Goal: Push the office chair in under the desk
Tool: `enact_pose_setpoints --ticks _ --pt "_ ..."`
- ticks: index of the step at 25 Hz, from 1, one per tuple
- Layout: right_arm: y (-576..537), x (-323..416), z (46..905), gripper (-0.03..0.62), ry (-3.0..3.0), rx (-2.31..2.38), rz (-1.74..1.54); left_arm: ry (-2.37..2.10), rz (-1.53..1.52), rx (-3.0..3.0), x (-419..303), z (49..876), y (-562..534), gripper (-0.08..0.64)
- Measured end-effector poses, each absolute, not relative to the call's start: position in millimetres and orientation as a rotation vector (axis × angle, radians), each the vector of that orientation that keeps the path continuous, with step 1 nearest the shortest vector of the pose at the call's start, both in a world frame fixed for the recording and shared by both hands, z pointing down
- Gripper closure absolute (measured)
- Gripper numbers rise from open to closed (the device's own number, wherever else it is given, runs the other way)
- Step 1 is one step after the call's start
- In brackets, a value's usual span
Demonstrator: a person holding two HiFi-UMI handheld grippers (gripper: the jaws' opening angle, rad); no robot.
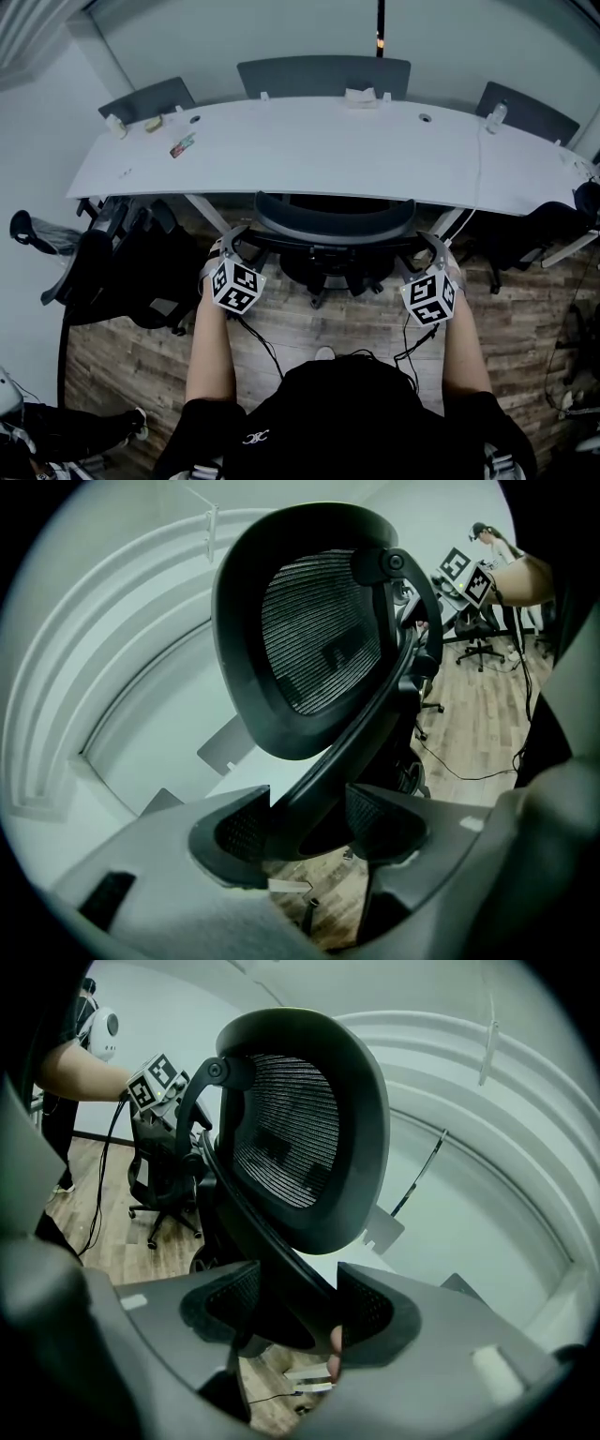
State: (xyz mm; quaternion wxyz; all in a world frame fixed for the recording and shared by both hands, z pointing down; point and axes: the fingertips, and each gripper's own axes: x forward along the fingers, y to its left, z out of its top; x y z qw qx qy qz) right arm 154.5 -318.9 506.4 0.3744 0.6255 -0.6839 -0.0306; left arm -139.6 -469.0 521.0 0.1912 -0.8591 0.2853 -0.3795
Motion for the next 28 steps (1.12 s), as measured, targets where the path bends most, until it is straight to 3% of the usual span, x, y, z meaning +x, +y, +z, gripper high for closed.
enact_pose_setpoints --ticks 28 --pt "-389.0 163.8 506.7 0.319 -1.738 1.591 0.002 0.717 -0.992 -2.497 -130.6 516.0 -540.4 0.307"
